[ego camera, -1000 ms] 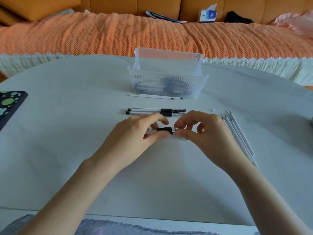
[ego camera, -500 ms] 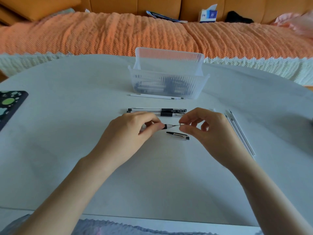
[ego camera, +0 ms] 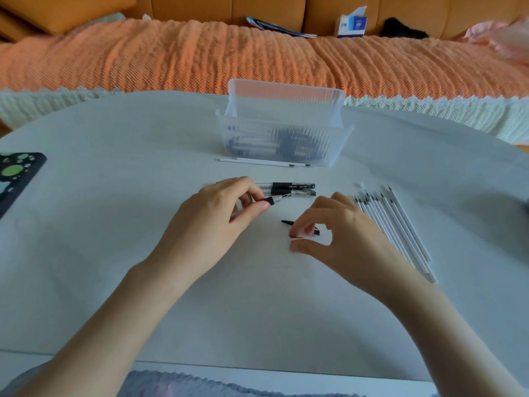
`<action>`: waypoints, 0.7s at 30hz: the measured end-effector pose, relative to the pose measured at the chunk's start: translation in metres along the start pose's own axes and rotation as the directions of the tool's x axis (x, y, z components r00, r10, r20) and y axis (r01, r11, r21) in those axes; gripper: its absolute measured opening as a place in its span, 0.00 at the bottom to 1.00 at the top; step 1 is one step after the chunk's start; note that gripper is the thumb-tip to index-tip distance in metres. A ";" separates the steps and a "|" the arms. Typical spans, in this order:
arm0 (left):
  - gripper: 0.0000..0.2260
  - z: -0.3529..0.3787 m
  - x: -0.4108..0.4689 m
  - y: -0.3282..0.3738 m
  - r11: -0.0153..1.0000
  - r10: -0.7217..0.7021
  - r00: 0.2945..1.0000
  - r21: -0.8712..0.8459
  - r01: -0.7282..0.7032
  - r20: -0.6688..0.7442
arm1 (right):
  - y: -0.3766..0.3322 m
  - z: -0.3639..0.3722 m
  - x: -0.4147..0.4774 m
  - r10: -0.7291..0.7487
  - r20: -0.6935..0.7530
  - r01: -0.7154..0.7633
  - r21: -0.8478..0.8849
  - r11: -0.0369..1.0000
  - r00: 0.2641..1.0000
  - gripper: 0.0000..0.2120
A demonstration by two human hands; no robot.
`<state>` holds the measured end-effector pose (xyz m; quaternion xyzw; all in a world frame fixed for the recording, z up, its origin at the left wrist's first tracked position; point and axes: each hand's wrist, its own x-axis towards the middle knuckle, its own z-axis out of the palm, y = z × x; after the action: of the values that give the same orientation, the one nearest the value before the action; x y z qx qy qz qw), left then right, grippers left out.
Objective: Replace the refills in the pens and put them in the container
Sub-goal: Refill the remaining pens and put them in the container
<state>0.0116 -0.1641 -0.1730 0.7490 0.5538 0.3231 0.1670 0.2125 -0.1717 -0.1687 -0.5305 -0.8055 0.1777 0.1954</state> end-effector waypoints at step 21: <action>0.05 0.009 -0.002 0.013 0.979 0.054 0.995 -0.202 -0.035 0.087 | -0.012 -0.005 0.006 0.439 -0.045 -0.211 0.831 0.515 0.897 0.05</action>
<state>0.0264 -0.1692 -0.1721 0.7547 0.4934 0.3460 0.2594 0.2038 -0.1700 -0.1579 -0.5423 -0.4882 0.4897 0.4773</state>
